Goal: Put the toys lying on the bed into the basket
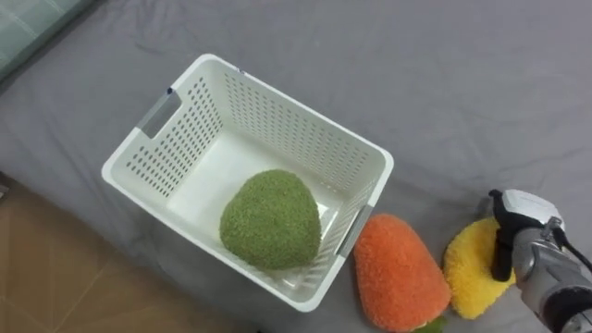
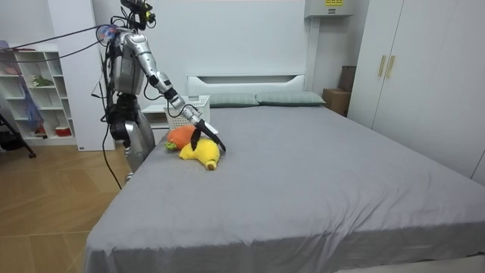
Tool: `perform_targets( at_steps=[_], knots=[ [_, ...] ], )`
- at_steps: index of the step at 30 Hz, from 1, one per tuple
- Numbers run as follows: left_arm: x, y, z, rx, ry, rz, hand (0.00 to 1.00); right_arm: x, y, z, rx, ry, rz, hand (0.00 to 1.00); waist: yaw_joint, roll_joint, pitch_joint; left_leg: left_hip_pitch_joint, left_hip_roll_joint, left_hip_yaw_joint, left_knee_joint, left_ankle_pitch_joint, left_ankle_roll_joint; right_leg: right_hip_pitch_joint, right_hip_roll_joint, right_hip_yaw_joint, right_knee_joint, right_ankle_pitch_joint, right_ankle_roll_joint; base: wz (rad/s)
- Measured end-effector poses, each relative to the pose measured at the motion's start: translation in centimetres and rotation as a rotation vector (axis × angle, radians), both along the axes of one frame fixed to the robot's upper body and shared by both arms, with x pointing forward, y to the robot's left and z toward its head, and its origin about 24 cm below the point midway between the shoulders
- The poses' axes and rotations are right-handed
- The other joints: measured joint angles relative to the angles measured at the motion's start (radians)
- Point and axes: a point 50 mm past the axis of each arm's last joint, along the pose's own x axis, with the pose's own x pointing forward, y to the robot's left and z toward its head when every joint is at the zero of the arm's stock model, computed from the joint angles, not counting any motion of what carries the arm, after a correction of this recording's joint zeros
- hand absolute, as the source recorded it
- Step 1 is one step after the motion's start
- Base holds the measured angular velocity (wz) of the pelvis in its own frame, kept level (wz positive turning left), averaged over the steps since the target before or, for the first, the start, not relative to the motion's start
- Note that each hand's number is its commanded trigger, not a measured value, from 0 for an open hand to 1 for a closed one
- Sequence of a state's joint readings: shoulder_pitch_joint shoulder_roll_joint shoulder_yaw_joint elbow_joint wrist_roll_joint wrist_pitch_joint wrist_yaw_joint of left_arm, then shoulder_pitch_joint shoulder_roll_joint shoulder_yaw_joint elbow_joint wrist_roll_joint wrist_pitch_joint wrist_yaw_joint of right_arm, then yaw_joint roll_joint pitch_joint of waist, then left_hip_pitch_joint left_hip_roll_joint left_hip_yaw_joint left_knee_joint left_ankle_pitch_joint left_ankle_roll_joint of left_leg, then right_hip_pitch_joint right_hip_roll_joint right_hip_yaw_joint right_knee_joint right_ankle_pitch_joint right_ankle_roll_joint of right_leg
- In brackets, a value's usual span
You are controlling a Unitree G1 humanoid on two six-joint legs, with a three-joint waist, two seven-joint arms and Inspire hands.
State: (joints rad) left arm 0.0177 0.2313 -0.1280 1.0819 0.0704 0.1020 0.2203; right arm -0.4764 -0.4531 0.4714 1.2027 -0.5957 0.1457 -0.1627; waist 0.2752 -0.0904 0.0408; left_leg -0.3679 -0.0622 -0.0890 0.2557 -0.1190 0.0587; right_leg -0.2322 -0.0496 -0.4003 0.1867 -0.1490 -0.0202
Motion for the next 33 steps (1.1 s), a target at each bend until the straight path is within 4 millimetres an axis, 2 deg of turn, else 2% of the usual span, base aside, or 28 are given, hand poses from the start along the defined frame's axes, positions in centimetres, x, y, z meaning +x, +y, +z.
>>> perform_targets(
  at_steps=[1, 2, 3, 11, 21, 28, 31, 33],
  knots=[
    [0.1, -0.1, 0.0, -0.003, 0.0, -0.006, 0.0, -0.1, -0.1, 0.0, -0.001, 0.008, -0.004, 0.53, 0.003, 0.001, 0.0008, -0.002, 0.0, -0.001, 0.001, 0.0, 0.0, -0.001, 0.0, -0.001, 0.0, 0.0, 0.0, 0.04],
    [0.2, -0.1, 0.0, -0.008, 0.001, -0.016, 0.0, -0.1, -0.3, 0.0, -0.01, 0.02, -0.005, 0.9, 0.008, 0.002, 0.0014, -0.005, -0.001, -0.003, 0.001, 0.0, 0.0, -0.004, 0.0, -0.003, 0.0, 0.0, 0.0, 0.05],
    [0.3, -0.2, 0.0, -0.013, 0.002, -0.019, 0.0, -0.2, -0.4, 0.1, -0.01, 0.025, -0.006, 1.0, 0.01, 0.002, 0.0016, -0.008, -0.001, -0.005, 0.001, 0.0, 0.0, -0.006, 0.0, -0.004, 0.001, 0.0, 0.0, 0.05],
    [1.0, -0.2, 0.0, -0.021, 0.002, -0.01, 0.0, -0.6, -1.3, 0.3, -0.03, 0.014, -0.027, 1.0, 0.007, 0.004, 0.0025, -0.024, -0.005, -0.026, 0.007, 0.001, 0.0, -0.014, 0.0, -0.018, 0.002, 0.0, 0.0, 0.07],
    [2.5, -0.3, 0.4, -0.022, -0.044, -0.019, 0.0, -0.5, -1.8, 0.8, -0.053, -0.033, -0.018, 1.0, 0.002, 0.002, 0.0012, -0.021, -0.003, -0.021, -0.002, 0.003, -0.002, -0.017, 0.0, -0.012, 0.001, 0.0, 0.0, 0.0],
    [2.6, -0.2, 0.5, -0.031, -0.065, -0.004, 0.0, -0.6, -2.0, 0.8, 0.005, -0.06, -0.055, 1.0, -0.006, 0.002, 0.0005, 0.021, -0.004, -0.017, -0.01, 0.004, -0.001, 0.02, -0.001, -0.007, -0.001, 0.0, 0.0, -0.02],
    [2.1, 0.1, 0.5, -0.03, -0.064, 0.017, 0.0, -0.3, -2.1, 1.0, 0.047, -0.092, -0.076, 1.0, -0.016, -0.003, -0.0034, 0.038, -0.001, 0.004, -0.031, 0.012, 0.0, 0.021, -0.002, 0.018, -0.001, 0.0, 0.0, -0.17],
    [1.1, 0.4, 0.3, -0.024, -0.046, 0.048, 0.0, 0.5, -1.5, 1.6, 0.077, -0.137, -0.059, 1.0, -0.028, -0.003, -0.007, 0.053, 0.002, 0.031, -0.041, 0.015, 0.0, 0.024, -0.002, 0.04, 0.002, 0.0, 0.0, -0.29]
  ],
)
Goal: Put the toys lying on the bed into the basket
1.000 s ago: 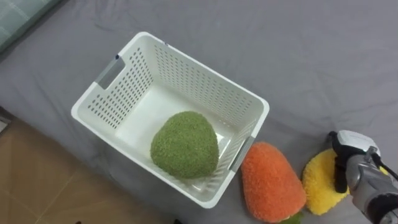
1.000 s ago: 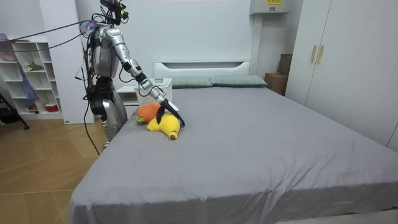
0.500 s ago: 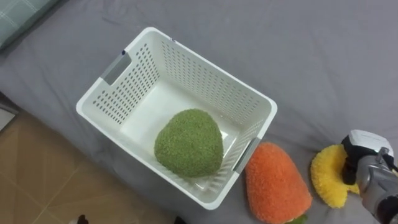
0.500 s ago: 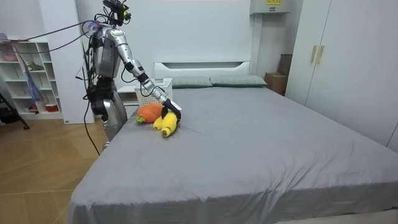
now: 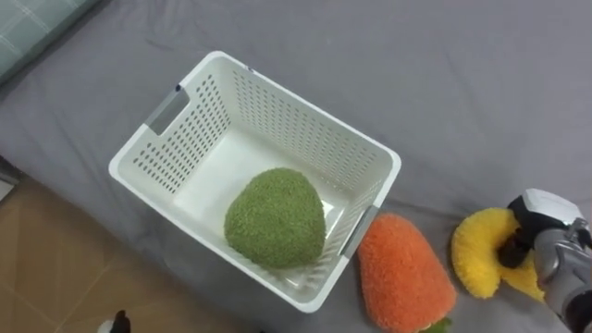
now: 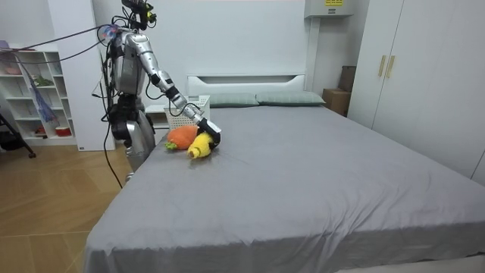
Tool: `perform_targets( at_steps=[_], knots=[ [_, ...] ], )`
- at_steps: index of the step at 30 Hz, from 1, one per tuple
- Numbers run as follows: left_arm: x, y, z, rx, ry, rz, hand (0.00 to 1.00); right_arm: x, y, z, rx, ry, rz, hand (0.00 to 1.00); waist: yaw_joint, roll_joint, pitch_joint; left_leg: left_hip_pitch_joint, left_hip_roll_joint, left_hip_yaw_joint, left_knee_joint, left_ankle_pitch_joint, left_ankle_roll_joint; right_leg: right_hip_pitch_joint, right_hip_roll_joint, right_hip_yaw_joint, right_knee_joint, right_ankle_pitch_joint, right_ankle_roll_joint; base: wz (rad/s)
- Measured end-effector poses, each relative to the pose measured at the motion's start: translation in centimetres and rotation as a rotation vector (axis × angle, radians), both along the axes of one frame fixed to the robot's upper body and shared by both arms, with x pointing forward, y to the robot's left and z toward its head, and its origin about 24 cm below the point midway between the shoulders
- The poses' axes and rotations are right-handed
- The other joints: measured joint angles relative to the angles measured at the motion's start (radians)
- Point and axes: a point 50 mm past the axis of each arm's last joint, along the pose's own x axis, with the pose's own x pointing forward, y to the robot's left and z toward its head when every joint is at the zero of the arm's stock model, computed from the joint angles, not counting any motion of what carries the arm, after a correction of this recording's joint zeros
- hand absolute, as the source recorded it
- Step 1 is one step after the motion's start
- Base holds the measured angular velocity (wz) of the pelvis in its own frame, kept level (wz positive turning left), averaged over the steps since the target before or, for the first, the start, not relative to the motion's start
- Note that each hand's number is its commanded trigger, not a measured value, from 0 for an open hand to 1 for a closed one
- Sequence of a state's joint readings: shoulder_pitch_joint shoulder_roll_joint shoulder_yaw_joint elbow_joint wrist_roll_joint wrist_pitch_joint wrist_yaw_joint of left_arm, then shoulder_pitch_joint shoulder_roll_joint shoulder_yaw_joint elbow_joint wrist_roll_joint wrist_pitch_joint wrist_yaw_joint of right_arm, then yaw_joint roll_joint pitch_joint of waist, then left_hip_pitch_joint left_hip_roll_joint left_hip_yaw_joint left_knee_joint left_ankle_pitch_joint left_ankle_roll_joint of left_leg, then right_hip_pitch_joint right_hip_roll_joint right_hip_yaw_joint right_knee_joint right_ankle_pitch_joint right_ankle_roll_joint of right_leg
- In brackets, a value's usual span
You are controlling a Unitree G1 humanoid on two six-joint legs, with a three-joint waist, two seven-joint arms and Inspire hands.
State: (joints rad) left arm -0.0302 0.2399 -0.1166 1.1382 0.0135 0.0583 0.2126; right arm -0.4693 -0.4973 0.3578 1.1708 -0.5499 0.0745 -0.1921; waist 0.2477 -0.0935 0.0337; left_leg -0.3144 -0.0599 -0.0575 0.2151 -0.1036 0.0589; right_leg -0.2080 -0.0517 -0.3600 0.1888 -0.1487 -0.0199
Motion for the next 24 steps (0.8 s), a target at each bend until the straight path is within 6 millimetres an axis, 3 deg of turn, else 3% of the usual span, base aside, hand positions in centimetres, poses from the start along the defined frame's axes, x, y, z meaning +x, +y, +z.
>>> perform_targets(
  at_steps=[2, 7, 11, 14, 21, 24],
  knots=[
    [-0.3, 0.1, 0.0, 0.002, 0.003, 0.014, 0.0, 0.3, 0.4, 0.2, 0.023, -0.026, 0.01, 1.0, -0.024, 0.0, -0.0004, 0.015, 0.001, 0.004, -0.003, 0.001, 0.0, 0.012, 0.0, 0.002, 0.002, 0.0, 0.0, -0.11],
    [-1.4, 0.7, -0.1, 0.017, -0.003, 0.079, 0.0, 0.5, 1.4, 0.8, 0.095, -0.106, 0.041, 1.0, -0.061, -0.011, -0.0106, 0.072, 0.001, 0.02, -0.023, 0.003, 0.002, 0.057, -0.001, 0.02, -0.004, 0.0, 0.0, -0.09],
    [-2.8, 1.5, -0.1, 0.037, 0.005, 0.152, 0.0, 1.5, 2.2, 3.0, 0.157, -0.255, 0.043, 1.0, -0.099, -0.015, -0.0324, 0.129, 0.004, 0.041, -0.043, 0.003, 0.002, 0.093, 0.0, 0.048, -0.005, 0.0, 0.001, -0.18],
    [-3.9, 1.7, -0.2, 0.038, 0.017, 0.179, 0.0, 1.9, 3.0, 4.8, 0.201, -0.364, 0.076, 1.0, -0.112, -0.014, -0.039, 0.197, 0.009, 0.061, -0.065, 0.002, 0.003, 0.145, 0.004, 0.067, -0.007, -0.001, 0.001, -0.23],
    [-5.2, 1.5, -0.4, 0.043, 0.033, 0.226, 0.0, 1.2, 4.9, 7.1, 0.27, -0.505, 0.136, 1.0, -0.135, -0.009, -0.0378, 0.259, 0.016, 0.088, -0.07, -0.004, -0.001, 0.202, 0.016, 0.115, -0.019, -0.001, 0.001, -0.14],
    [-5.7, 1.5, -0.5, 0.048, 0.054, 0.223, 0.0, 0.9, 4.6, 6.9, 0.266, -0.498, 0.12, 1.0, -0.136, -0.008, -0.0367, 0.279, 0.017, 0.098, -0.071, -0.006, 0.001, 0.215, 0.018, 0.129, -0.02, -0.001, 0.002, -0.09]
  ],
)
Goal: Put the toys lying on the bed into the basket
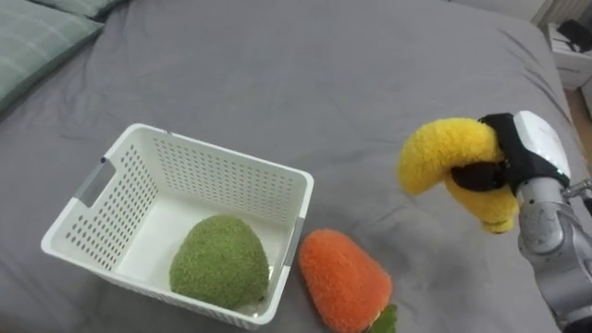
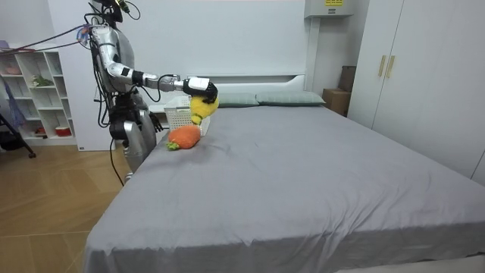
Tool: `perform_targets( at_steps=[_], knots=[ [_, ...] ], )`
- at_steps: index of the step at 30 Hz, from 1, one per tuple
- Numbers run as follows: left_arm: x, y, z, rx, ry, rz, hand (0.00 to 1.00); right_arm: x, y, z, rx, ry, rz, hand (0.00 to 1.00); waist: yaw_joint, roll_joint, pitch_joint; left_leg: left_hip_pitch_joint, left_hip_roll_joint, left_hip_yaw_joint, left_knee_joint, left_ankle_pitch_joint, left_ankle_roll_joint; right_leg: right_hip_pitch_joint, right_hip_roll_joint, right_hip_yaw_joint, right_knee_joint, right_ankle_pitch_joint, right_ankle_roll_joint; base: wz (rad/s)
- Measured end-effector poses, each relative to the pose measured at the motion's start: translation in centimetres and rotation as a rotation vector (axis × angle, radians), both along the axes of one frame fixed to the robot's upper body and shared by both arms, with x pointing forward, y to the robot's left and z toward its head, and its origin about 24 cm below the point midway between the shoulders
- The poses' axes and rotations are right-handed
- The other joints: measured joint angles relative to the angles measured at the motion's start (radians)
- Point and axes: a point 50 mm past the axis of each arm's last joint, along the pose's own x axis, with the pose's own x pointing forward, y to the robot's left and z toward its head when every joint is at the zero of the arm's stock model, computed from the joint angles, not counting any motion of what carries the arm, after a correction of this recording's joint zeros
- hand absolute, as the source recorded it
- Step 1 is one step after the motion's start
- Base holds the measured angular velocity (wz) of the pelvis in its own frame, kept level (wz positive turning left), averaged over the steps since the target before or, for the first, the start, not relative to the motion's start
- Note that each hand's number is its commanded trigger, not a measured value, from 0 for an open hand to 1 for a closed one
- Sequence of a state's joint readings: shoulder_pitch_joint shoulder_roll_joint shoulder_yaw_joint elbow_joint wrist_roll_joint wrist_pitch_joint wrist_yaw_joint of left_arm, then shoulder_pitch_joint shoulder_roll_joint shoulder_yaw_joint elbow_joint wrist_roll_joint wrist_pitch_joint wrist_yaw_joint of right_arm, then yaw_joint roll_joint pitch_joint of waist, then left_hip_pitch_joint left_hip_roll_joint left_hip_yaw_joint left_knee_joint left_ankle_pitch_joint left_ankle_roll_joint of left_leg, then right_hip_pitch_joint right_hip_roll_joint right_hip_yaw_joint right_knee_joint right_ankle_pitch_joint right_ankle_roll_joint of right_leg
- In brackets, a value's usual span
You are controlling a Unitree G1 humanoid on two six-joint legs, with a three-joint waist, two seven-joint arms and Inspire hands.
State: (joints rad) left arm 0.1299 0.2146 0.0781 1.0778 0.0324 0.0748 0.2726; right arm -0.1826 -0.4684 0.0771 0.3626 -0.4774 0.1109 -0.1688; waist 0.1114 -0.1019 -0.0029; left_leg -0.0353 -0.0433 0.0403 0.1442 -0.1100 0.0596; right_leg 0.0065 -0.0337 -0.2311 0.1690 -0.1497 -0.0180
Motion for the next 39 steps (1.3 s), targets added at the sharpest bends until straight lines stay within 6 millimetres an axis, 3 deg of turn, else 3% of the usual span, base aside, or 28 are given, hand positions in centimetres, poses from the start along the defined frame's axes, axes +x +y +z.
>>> perform_targets(
  at_steps=[7, 15, 25, 30, 39],
  knots=[
    [-0.1, -0.1, -0.1, -0.006, 0.011, 0.015, 0.0, 0.0, 0.3, 0.7, 0.004, -0.015, 0.006, 1.0, 0.0, 0.0, 0.0011, 0.026, -0.001, 0.013, -0.011, -0.005, 0.003, 0.016, -0.001, 0.012, 0.0, -0.003, 0.005, -0.06],
    [-0.6, -0.3, -0.2, -0.007, 0.033, 0.042, 0.0, 0.6, 2.1, 5.2, 0.02, -0.177, 0.098, 1.0, 0.0, 0.001, 0.0028, 0.039, 0.0, 0.008, -0.013, -0.014, 0.002, 0.03, 0.0, 0.009, -0.003, -0.005, 0.009, 0.01],
    [-0.5, -0.4, -0.2, 0.017, 0.04, 0.046, 0.0, 1.0, 3.8, 6.8, -0.01, -0.189, 0.175, 1.0, 0.033, -0.01, 0.0106, 0.045, -0.001, 0.005, -0.008, -0.019, 0.003, 0.038, -0.002, 0.009, 0.001, -0.007, 0.012, 0.0],
    [-0.3, -0.7, -0.3, 0.003, 0.038, 0.04, 0.0, 1.2, 7.4, 8.4, 0.013, -0.229, 0.283, 1.0, 0.045, -0.015, 0.0102, 0.041, -0.002, 0.0, -0.009, -0.021, 0.003, 0.04, 0.003, 0.009, -0.004, -0.007, 0.012, 0.01],
    [0.1, -0.9, -0.3, 0.015, 0.047, 0.012, 0.0, 1.2, 13.0, 8.8, 0.045, -0.173, 0.49, 1.0, 0.097, -0.016, 0.0096, 0.035, -0.005, -0.014, -0.008, -0.022, 0.005, 0.034, 0.001, -0.005, 0.001, -0.007, 0.012, 0.03]
  ],
)
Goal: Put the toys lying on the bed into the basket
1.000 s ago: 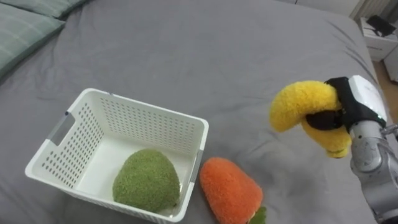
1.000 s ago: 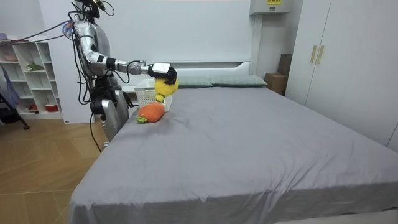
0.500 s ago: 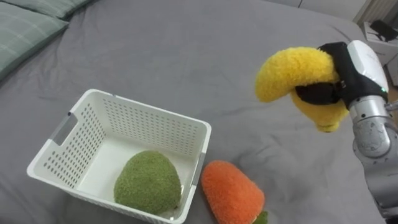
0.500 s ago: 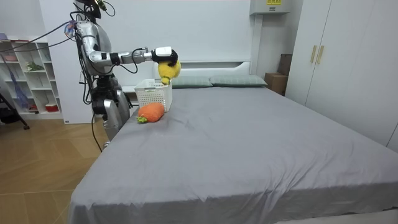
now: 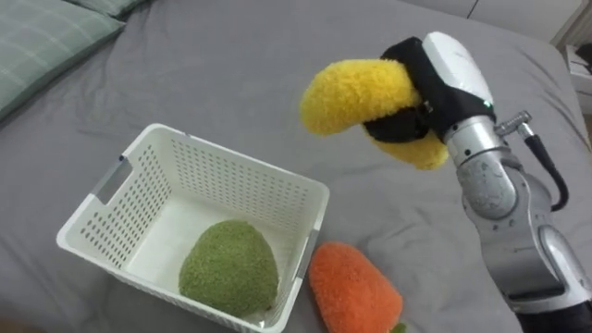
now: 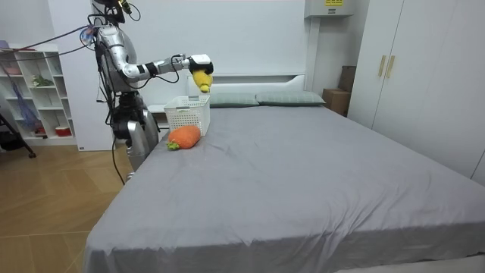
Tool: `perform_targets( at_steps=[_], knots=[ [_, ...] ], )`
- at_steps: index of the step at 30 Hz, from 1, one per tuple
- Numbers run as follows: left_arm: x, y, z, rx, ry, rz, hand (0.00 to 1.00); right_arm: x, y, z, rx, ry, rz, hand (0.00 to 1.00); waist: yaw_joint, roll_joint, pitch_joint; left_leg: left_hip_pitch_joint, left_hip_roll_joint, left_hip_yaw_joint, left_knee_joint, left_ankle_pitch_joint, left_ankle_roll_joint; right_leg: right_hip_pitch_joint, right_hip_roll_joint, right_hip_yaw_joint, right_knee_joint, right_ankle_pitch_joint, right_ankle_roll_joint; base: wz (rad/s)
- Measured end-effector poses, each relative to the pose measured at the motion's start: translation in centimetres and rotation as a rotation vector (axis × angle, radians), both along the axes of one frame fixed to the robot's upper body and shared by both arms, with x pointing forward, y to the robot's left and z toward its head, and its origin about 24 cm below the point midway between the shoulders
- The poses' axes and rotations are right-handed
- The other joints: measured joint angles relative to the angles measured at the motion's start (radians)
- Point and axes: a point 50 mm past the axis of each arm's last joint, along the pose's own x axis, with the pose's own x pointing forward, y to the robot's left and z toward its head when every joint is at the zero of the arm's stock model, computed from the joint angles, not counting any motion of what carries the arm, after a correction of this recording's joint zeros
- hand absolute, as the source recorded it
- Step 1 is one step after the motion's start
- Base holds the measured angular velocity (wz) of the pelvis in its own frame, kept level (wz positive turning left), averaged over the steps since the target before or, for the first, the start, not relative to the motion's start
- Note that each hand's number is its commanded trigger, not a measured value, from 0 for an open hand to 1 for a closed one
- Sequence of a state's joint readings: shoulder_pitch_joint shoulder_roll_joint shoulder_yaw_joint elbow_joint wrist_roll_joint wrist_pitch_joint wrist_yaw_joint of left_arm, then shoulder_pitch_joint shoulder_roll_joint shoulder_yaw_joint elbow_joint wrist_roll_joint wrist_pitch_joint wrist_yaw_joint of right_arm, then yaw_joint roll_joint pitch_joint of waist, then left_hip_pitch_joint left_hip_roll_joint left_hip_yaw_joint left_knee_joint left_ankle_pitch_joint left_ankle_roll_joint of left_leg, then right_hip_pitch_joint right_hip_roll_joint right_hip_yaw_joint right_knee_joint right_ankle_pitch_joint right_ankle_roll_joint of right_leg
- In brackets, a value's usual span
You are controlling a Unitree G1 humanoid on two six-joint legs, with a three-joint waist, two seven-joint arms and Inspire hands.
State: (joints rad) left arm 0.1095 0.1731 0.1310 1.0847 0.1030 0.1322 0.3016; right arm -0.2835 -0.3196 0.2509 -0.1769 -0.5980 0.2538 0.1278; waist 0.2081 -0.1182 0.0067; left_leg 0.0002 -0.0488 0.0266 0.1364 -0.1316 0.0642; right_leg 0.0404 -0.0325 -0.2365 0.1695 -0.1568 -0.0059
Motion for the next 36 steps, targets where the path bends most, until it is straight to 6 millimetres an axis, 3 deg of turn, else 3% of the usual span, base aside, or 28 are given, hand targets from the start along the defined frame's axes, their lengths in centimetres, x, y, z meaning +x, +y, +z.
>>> perform_targets(
  at_steps=[7, 9, 15, 19, 21, 22, 24, 27, 28, 29, 30, 36],
  knots=[
    [-0.6, -0.2, -0.3, 0.002, 0.063, -0.032, 0.0, 0.1, 2.7, -0.3, 0.017, 0.033, 0.088, 1.0, 0.047, -0.001, 0.0021, -0.009, -0.001, -0.008, -0.001, 0.0, 0.0, -0.001, 0.0, -0.016, -0.003, 0.0, 0.0, 0.04],
    [-0.4, -0.2, -0.3, 0.009, 0.073, -0.052, 0.0, 0.2, 3.8, -0.5, 0.006, 0.061, 0.131, 1.0, 0.059, -0.004, 0.0098, -0.016, 0.0, -0.011, -0.001, 0.0, 0.0, -0.004, 0.0, -0.015, -0.003, 0.0, 0.0, 0.04],
    [0.5, -0.5, -0.2, 0.001, 0.062, -0.071, 0.0, -0.1, 6.6, -1.4, 0.025, 0.15, 0.216, 1.0, 0.079, -0.002, 0.0123, -0.025, -0.003, -0.032, 0.01, 0.0, -0.001, -0.006, 0.0, -0.02, -0.009, 0.0, 0.0, 0.09],
    [0.9, -0.7, -0.2, 0.003, 0.049, -0.085, 0.0, -0.1, 7.1, -2.4, 0.01, 0.192, 0.231, 1.0, 0.102, -0.001, 0.0133, -0.027, -0.004, -0.033, 0.009, 0.0, -0.001, -0.003, 0.0, -0.02, -0.016, 0.0, 0.0, 0.03],
    [1.2, -0.7, 0.0, 0.012, 0.035, -0.108, 0.0, 0.0, 7.1, -2.8, 0.006, 0.207, 0.227, 0.98, 0.104, 0.001, 0.0141, -0.034, -0.005, -0.04, 0.014, 0.0, -0.001, -0.004, -0.001, -0.04, -0.017, 0.0, 0.0, 0.12],
    [1.3, -0.7, 0.0, 0.015, 0.034, -0.112, 0.0, 0.1, 7.1, -2.9, 0.004, 0.213, 0.224, 0.91, 0.105, 0.001, 0.0141, -0.034, -0.005, -0.04, 0.014, 0.0, -0.001, -0.004, -0.002, -0.041, -0.017, 0.0, 0.0, 0.06],
    [1.3, -0.7, 0.0, 0.029, 0.04, -0.133, 0.0, 0.3, 6.9, -3.8, -0.002, 0.246, 0.207, 0.96, 0.108, 0.0, 0.0139, -0.041, -0.006, -0.044, 0.015, 0.0, -0.001, -0.005, -0.002, -0.045, -0.018, 0.0, 0.0, 0.02],
    [1.6, -0.9, 0.1, 0.045, 0.034, -0.147, 0.0, 0.5, 6.7, -5.0, -0.011, 0.287, 0.182, 0.91, 0.111, -0.002, 0.0124, -0.043, -0.009, -0.054, 0.016, 0.0, -0.001, -0.006, -0.005, -0.071, -0.018, 0.0, 0.0, 0.08],
    [1.7, -0.9, 0.1, 0.045, 0.031, -0.15, 0.0, 0.5, 6.7, -5.3, -0.013, 0.296, 0.177, 0.58, 0.115, -0.004, 0.011, -0.043, -0.009, -0.054, 0.017, 0.0, 0.0, -0.006, -0.005, -0.071, -0.018, 0.0, 0.0, 0.05],
    [1.8, -0.9, 0.2, 0.046, 0.027, -0.154, 0.0, 0.6, 6.6, -5.6, -0.015, 0.308, 0.169, 0.13, 0.123, -0.004, 0.0109, -0.043, -0.009, -0.055, 0.02, 0.0, 0.0, -0.006, -0.005, -0.071, -0.018, 0.0, 0.0, 0.0],
    [1.8, -0.9, 0.2, 0.046, 0.026, -0.155, 0.0, 0.6, 6.6, -5.7, -0.015, 0.312, 0.166, 0.0, 0.127, -0.005, 0.0103, -0.044, -0.01, -0.057, 0.022, 0.0, 0.0, -0.005, -0.005, -0.075, -0.018, 0.0, 0.0, 0.03],
    [1.5, -0.9, 0.1, 0.046, 0.034, -0.154, 0.0, 0.7, 6.4, -6.5, -0.014, 0.326, 0.14, 0.0, 0.131, -0.006, 0.0098, -0.044, -0.013, -0.063, 0.027, 0.001, 0.0, 0.001, -0.011, -0.096, -0.018, 0.0, 0.0, 0.04]
  ],
)
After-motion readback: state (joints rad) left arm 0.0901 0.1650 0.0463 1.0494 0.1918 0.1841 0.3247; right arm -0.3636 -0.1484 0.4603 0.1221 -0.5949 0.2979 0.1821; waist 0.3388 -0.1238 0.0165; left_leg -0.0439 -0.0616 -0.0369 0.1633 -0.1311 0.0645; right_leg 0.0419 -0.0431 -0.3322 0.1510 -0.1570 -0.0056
